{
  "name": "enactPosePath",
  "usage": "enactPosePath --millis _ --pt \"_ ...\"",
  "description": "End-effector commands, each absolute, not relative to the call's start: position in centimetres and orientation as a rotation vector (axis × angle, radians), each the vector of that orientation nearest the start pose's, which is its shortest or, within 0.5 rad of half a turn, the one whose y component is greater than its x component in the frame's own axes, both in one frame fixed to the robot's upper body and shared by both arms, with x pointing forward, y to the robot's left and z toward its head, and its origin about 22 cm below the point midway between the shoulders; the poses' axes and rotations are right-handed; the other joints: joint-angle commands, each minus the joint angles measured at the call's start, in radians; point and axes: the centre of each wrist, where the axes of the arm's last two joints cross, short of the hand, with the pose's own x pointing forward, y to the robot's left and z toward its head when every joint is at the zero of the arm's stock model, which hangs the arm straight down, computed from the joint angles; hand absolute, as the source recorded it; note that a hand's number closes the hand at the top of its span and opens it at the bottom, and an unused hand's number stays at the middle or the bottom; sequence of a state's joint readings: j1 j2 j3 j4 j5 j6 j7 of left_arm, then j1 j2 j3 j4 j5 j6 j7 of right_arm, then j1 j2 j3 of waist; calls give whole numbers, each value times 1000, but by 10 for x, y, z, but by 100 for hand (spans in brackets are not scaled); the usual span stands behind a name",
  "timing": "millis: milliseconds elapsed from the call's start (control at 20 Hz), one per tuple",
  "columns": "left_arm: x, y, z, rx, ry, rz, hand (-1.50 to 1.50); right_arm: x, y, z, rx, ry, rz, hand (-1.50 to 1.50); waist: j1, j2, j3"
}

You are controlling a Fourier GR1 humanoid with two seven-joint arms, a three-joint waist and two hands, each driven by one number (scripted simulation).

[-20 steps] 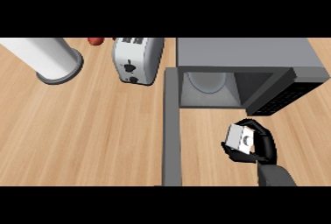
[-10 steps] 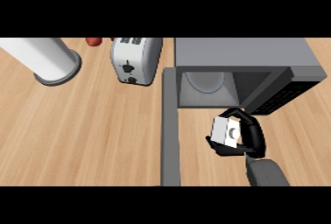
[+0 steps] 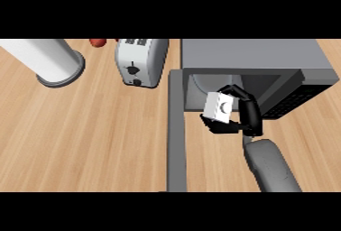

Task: Pick up the milk, place it into the microwave and close the microwave

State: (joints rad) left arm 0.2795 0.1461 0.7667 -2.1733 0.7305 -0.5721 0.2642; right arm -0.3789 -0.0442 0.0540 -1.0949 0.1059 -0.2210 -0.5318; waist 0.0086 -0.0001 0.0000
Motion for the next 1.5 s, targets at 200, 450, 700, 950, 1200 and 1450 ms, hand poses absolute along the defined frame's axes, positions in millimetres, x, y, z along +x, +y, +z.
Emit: enactPosePath --millis 200,450,700,950,1200,1450 --pt "103 400 120 -4 -1937 41 -150 387 -168 22 -344 -1936 345 150 9 4 0" --pt "111 400 121 -25 -1927 -1 -150 407 -148 13 -463 -1895 402 150 26 11 0" --pt "111 397 119 -19 -1945 -12 -150 432 -172 36 -571 -1873 378 150 46 19 1" --pt "123 401 118 -48 -1954 -13 -150 441 -199 44 -659 -1883 354 150 64 31 2" --pt "127 398 108 -78 -1954 -15 -150 443 -196 46 -902 -1905 372 150 88 41 1" --pt "129 397 114 -95 -1948 -40 -150 438 -216 33 -997 -1888 418 150 106 49 4"
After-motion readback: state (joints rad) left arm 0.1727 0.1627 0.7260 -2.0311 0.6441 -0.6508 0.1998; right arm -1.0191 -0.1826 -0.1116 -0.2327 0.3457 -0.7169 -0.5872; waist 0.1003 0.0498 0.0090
